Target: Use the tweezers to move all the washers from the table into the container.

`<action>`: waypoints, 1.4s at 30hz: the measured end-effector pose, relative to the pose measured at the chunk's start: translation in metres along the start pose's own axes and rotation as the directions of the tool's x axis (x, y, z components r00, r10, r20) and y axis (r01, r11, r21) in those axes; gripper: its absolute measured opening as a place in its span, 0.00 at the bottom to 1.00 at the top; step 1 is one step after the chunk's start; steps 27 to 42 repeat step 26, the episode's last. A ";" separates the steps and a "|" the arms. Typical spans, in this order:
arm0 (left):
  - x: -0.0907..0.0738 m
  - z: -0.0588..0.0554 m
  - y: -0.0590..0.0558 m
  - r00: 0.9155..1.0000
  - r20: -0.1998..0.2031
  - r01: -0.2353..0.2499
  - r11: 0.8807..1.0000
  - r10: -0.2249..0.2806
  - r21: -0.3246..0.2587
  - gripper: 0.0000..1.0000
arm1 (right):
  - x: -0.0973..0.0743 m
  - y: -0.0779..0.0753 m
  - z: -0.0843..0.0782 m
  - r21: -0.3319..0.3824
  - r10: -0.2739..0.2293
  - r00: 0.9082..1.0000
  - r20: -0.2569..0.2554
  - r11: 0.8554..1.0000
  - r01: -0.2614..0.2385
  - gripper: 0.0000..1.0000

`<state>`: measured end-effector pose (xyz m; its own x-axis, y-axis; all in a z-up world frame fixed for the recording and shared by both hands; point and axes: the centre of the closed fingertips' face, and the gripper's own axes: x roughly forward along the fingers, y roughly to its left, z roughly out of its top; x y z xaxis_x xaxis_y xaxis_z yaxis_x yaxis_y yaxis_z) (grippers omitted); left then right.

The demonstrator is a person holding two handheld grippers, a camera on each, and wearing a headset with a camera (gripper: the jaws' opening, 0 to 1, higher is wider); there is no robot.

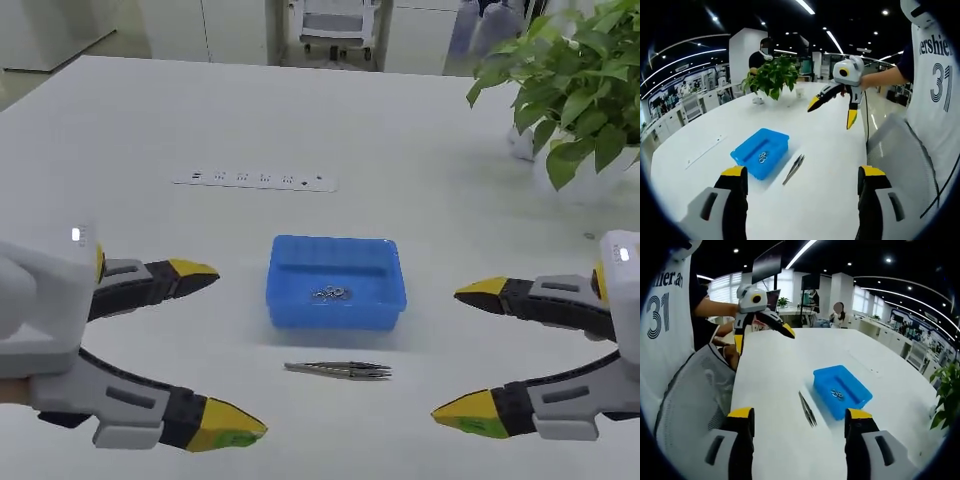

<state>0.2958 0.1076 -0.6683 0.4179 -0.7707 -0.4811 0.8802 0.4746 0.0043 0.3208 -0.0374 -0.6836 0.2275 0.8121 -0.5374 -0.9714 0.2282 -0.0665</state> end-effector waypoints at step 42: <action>-0.017 -0.014 0.004 0.999 -0.033 -0.006 1.000 0.005 -0.009 0.99 | -0.008 0.002 -0.003 0.000 -0.013 1.000 -0.019 1.000 0.013 0.83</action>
